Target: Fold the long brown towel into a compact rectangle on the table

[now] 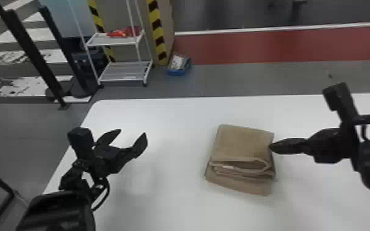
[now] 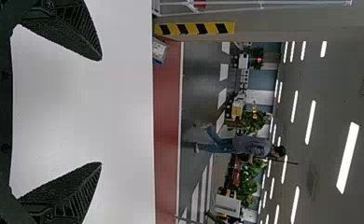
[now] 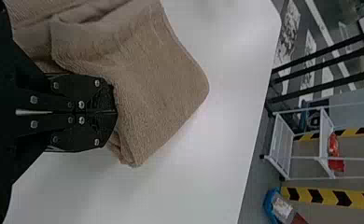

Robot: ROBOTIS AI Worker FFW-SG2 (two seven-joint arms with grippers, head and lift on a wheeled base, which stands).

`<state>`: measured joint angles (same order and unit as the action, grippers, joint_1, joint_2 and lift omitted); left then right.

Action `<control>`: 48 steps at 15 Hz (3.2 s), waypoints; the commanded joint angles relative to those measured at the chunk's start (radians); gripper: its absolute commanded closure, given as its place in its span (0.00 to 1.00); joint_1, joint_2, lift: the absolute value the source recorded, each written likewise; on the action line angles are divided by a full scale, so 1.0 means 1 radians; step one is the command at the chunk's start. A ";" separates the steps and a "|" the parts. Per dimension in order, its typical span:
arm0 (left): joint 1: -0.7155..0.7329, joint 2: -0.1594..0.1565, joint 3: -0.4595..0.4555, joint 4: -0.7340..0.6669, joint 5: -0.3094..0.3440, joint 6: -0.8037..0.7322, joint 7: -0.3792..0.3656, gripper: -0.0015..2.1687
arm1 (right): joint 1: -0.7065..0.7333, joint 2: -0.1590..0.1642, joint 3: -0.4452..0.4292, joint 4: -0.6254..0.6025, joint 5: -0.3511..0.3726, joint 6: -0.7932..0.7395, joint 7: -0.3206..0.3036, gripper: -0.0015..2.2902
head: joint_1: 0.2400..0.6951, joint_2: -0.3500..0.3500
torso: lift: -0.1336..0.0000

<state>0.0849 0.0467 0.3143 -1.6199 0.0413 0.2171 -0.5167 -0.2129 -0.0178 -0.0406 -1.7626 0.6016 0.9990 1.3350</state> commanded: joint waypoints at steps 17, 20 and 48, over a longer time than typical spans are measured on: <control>-0.002 0.010 -0.009 0.008 0.002 0.000 0.000 0.04 | -0.034 0.019 0.033 0.155 0.037 -0.042 -0.166 0.96 | 1.00 0.76 | 0.07; -0.001 0.010 -0.009 0.006 0.002 0.000 -0.002 0.04 | -0.037 0.019 -0.009 0.111 0.004 -0.027 -0.174 0.96 | 1.00 0.73 | 0.07; 0.007 0.010 0.003 -0.002 0.006 0.003 -0.002 0.04 | 0.185 0.019 0.024 -0.098 -0.097 -0.144 -0.091 0.96 | 1.00 0.80 | 0.07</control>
<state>0.0915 0.0567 0.3173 -1.6189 0.0476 0.2202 -0.5170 -0.0641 0.0000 -0.0215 -1.8234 0.5007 0.8610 1.2356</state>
